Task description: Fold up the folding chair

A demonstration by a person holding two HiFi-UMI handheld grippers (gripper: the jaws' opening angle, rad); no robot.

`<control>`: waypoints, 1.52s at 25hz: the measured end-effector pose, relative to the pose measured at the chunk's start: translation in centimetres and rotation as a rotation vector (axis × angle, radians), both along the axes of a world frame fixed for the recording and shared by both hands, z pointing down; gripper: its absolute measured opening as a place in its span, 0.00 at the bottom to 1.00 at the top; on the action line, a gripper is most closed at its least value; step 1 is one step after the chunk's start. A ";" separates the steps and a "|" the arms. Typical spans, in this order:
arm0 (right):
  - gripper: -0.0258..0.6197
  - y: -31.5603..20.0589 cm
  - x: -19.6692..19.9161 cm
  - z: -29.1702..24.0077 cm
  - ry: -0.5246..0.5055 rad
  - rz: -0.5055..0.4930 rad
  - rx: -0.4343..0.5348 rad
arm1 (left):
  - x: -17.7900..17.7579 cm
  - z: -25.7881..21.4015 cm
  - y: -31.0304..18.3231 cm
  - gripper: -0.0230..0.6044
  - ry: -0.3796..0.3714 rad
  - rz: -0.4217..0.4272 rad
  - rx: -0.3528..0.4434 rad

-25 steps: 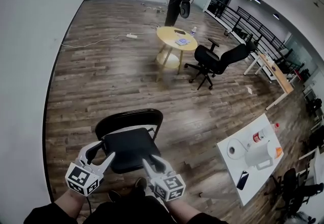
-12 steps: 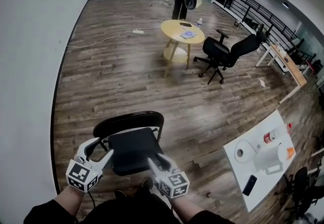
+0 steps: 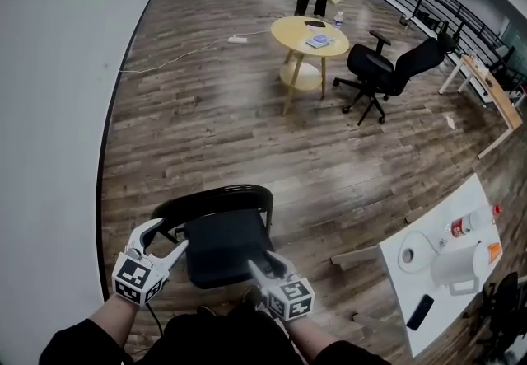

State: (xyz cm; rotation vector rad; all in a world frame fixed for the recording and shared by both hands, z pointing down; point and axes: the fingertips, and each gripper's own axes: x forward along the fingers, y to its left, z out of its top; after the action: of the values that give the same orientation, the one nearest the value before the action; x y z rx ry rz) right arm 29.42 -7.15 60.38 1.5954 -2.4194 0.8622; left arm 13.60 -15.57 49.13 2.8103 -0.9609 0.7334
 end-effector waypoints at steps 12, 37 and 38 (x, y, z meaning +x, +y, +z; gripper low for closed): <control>0.35 0.0 0.1 4.0 -0.014 0.049 -0.099 | 0.5 1.6 -3.2 0.52 -0.112 0.103 -0.010; 0.50 5.6 -6.1 21.0 -0.195 0.445 -0.483 | -0.7 11.1 -10.3 0.59 -0.404 0.410 -0.048; 0.51 6.1 -6.1 22.0 -0.188 0.452 -0.505 | -0.7 11.5 -10.4 0.60 -0.411 0.410 -0.055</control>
State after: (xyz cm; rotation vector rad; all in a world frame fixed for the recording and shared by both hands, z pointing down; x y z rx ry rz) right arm 23.36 -1.10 82.41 1.9210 -1.7317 1.6046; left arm 12.90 -25.96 60.58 2.8940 -0.3790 1.4003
